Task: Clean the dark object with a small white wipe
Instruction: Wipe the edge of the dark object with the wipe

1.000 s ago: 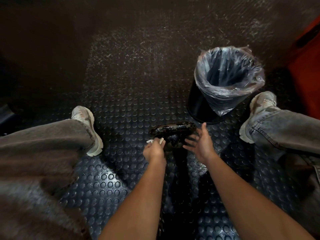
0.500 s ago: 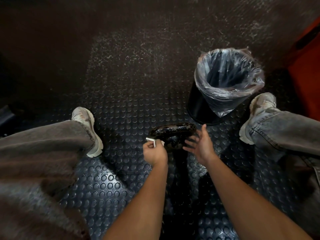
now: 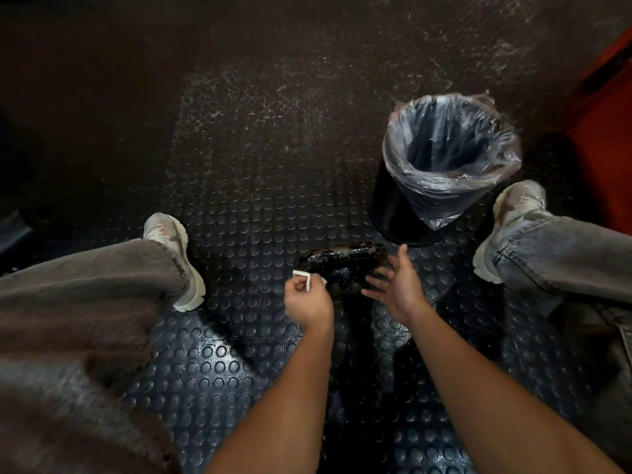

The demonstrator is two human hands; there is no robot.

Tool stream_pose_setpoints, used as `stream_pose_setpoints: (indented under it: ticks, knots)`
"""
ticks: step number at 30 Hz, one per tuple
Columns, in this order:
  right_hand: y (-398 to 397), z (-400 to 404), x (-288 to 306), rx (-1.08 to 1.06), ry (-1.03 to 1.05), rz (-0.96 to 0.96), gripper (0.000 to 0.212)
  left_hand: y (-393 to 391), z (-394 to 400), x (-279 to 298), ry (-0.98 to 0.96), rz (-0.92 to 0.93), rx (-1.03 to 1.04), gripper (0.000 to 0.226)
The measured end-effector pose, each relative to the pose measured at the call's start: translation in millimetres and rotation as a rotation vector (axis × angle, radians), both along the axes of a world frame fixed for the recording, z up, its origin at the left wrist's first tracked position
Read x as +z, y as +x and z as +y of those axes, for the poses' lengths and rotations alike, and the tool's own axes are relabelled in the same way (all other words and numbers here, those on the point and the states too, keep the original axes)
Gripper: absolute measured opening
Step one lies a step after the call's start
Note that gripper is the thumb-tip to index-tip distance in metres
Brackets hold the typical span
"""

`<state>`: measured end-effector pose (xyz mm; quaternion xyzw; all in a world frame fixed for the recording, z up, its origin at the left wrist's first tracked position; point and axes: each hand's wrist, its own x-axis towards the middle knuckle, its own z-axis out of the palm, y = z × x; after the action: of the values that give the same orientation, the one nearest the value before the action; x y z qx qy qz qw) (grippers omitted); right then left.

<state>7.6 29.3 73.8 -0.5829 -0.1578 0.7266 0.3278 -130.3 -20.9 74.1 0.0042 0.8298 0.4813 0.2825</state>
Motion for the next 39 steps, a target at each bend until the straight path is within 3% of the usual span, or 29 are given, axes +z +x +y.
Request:
stream_pose_setpoints:
  ticks: [4,10,13,17,19,21,24,28,30,35,39]
  knots:
    - [1,0,1,0.0,-0.004,0.005,0.075,-6,2,0,0.037,-0.271,0.166,0.012]
    - [0,0,3,-0.004,-0.009,-0.001,0.071,11,1,9,0.1,0.054,-0.01,0.011]
    - [1,0,3,0.005,-0.004,-0.006,0.074,11,-5,4,0.049,0.097,-0.111,0.009]
    - [4,-3,2,0.013,-0.001,-0.006,0.075,-5,-7,-5,-0.035,-0.149,0.083,0.01]
    - [5,-4,1,0.013,0.002,-0.009,0.074,-8,-5,-2,0.03,-0.327,0.177,0.008]
    - [5,-4,0,0.012,0.006,-0.011,0.074,-9,1,5,0.102,-0.375,0.204,0.007]
    - [3,-4,-1,0.006,0.007,-0.018,0.077,-4,9,15,0.099,-0.163,0.15,0.012]
    - [1,-3,-3,0.005,0.021,-0.034,0.085,10,4,20,0.141,0.161,-0.098,0.013]
    - [-1,-3,-3,0.019,0.031,-0.044,0.086,13,3,19,0.127,0.175,-0.126,0.014]
    - [-1,-4,-1,0.02,0.035,-0.041,0.09,-1,6,16,0.073,-0.036,0.079,0.013]
    - [-3,-3,2,0.007,0.022,-0.036,0.087,9,10,31,0.134,0.114,-0.003,0.012]
